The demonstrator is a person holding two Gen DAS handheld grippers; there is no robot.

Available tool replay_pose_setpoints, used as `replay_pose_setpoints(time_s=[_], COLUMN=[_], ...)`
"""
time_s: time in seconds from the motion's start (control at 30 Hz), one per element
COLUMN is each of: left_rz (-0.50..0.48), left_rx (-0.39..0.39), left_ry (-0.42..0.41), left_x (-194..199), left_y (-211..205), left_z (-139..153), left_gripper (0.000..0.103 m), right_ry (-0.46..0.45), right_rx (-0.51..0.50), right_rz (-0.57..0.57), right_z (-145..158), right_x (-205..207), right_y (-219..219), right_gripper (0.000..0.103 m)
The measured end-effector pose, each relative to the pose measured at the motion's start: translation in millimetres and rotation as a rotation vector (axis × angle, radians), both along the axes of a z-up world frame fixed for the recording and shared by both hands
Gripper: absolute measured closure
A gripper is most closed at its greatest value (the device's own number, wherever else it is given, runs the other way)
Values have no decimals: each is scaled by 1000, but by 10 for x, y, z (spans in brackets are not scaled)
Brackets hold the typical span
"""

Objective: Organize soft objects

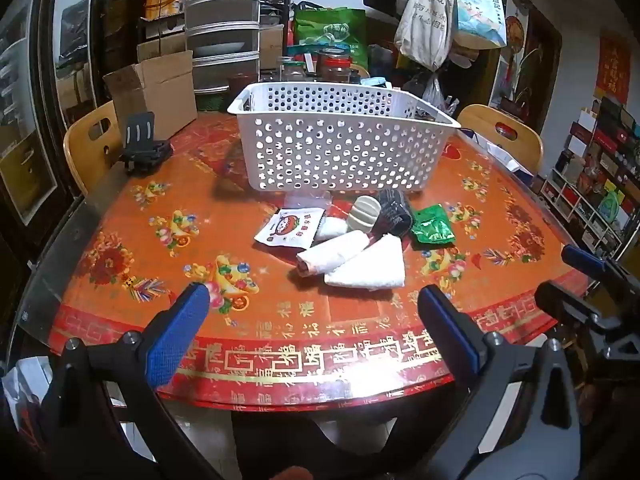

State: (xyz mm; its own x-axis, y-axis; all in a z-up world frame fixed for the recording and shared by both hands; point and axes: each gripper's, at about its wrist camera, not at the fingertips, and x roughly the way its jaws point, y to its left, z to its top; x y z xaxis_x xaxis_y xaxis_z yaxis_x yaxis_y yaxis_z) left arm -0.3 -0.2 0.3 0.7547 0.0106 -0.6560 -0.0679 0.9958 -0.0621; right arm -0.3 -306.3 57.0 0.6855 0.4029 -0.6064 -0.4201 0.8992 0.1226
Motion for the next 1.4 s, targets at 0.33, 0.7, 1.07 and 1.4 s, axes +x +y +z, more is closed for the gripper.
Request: replay_pose_setpoints(time_s=[0.33, 0.7, 1.07, 1.4], left_rz=[23, 29, 25, 14], left_rx=[-16, -11, -11, -11], left_ry=[-35, -52, -59, -73], left_x=[-15, -53, -82, -119], left_y=[45, 53, 26, 1], left_z=[49, 76, 90, 122], left_gripper=[0, 0, 0, 0], right_ry=[0, 25, 27, 28], right_rx=[3, 15, 15, 12], right_rz=[-9, -20, -17, -17], right_z=[-31, -26, -35, -28], right_x=[50, 66, 64, 58], right_y=[-1, -28, -20, -3], right_gripper=[0, 0, 0, 0])
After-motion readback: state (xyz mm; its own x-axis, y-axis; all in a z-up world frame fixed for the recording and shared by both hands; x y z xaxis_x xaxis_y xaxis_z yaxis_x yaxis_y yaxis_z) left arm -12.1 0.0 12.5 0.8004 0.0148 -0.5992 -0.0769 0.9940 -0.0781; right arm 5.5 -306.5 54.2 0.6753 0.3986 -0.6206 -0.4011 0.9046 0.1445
